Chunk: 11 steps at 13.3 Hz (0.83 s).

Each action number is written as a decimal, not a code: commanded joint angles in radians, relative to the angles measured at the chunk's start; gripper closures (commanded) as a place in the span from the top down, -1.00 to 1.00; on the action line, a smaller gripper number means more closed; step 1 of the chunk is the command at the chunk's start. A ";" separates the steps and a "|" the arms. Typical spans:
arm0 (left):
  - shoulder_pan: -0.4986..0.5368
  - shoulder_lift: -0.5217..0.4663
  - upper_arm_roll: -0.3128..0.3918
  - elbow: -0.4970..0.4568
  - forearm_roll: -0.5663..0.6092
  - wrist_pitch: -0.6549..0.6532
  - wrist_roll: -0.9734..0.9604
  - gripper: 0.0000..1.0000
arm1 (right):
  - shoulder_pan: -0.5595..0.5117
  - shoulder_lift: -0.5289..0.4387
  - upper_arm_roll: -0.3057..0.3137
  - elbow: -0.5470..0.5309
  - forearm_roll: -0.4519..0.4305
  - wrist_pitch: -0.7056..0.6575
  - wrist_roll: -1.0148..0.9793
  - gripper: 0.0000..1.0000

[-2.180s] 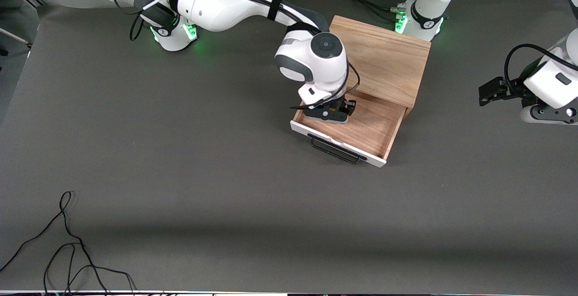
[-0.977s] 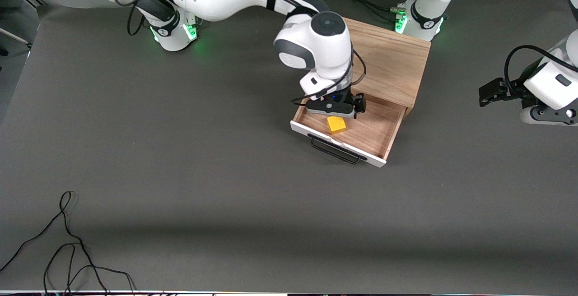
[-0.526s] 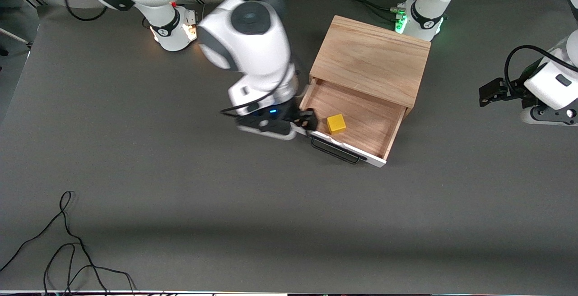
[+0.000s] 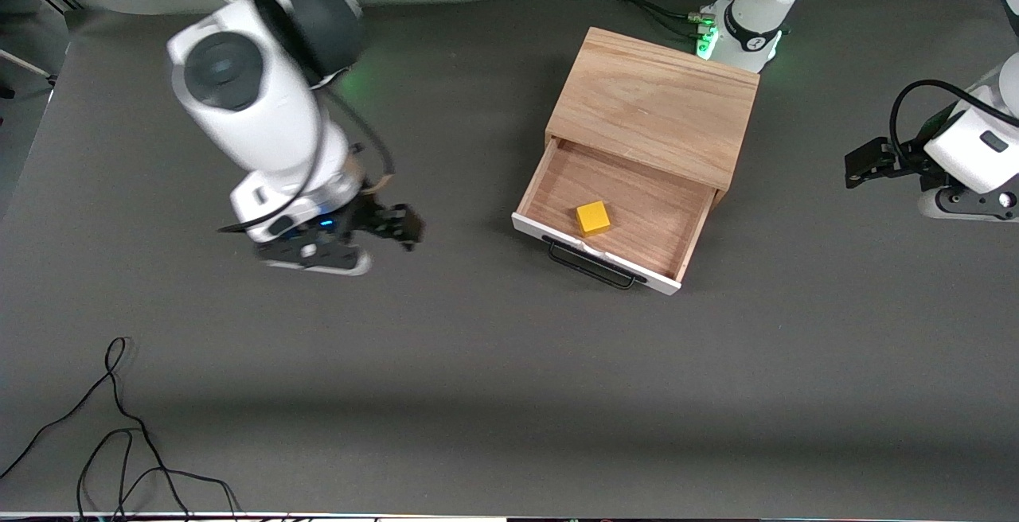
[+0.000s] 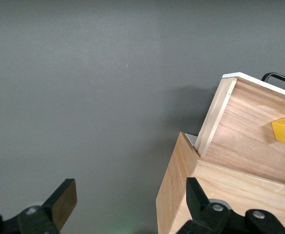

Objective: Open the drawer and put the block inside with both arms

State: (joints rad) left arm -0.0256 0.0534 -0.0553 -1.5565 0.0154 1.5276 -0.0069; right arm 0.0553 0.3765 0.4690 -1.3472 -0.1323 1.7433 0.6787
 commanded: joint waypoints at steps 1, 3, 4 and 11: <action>-0.010 -0.010 0.009 -0.007 0.003 0.009 0.016 1.00 | -0.006 -0.186 -0.201 -0.198 0.163 0.054 -0.201 1.00; -0.010 -0.009 0.009 -0.007 0.001 0.009 0.016 1.00 | -0.005 -0.270 -0.286 -0.318 0.166 0.102 -0.252 1.00; -0.011 -0.010 0.009 -0.007 0.001 0.008 0.016 1.00 | -0.005 -0.310 -0.326 -0.373 0.166 0.129 -0.278 1.00; -0.008 -0.009 0.009 -0.007 0.001 0.008 0.016 1.00 | -0.005 -0.387 -0.503 -0.425 0.177 0.084 -0.465 1.00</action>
State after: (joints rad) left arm -0.0256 0.0534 -0.0548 -1.5566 0.0154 1.5276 -0.0068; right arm 0.0414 0.0110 -0.0220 -1.7634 0.0172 1.8555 0.2810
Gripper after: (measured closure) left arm 0.000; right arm 0.000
